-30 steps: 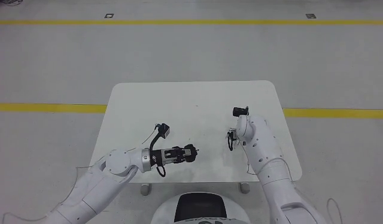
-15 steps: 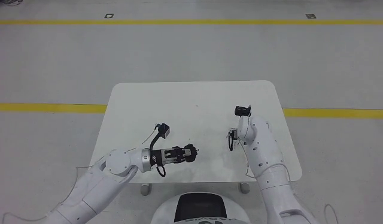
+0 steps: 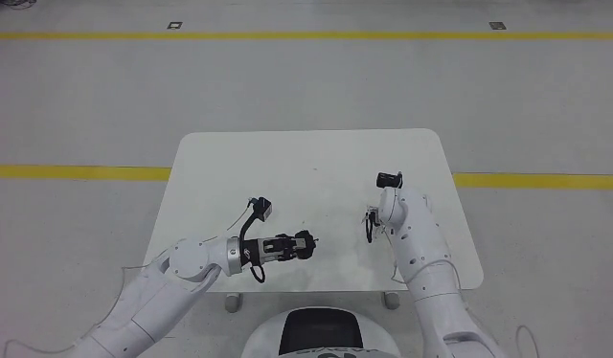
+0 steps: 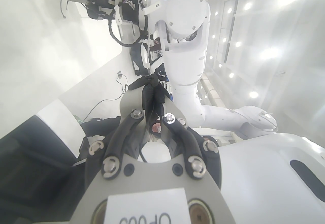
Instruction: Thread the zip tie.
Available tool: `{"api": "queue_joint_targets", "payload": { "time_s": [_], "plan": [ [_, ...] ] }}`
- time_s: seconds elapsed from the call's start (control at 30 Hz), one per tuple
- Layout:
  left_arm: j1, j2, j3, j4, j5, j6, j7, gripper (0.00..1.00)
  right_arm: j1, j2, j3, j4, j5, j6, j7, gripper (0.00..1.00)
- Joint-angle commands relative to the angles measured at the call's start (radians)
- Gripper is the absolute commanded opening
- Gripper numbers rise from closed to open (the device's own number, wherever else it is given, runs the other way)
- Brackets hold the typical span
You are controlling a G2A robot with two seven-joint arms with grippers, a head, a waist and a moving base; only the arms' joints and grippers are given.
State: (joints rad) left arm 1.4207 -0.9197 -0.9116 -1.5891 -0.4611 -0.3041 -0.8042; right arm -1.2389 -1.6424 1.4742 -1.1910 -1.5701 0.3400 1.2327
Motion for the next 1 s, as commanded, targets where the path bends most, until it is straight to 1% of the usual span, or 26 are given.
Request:
{"api": "queue_joint_targets", "payload": {
  "time_s": [0.0,0.4,0.97],
  "plan": [
    [0.000,0.000,0.000,0.000,0.000,0.000,0.000,0.00,0.006,0.001,0.000,0.014,0.000,0.000,-0.005,0.44],
    [0.000,0.000,0.000,0.000,0.000,0.000,0.000,0.00,0.036,0.004,0.003,0.085,0.000,0.000,-0.034,0.43],
    [0.000,0.000,0.000,0.000,0.000,0.000,0.000,0.00,0.074,0.004,0.003,0.166,0.000,0.000,-0.059,0.42]
  ]
}}
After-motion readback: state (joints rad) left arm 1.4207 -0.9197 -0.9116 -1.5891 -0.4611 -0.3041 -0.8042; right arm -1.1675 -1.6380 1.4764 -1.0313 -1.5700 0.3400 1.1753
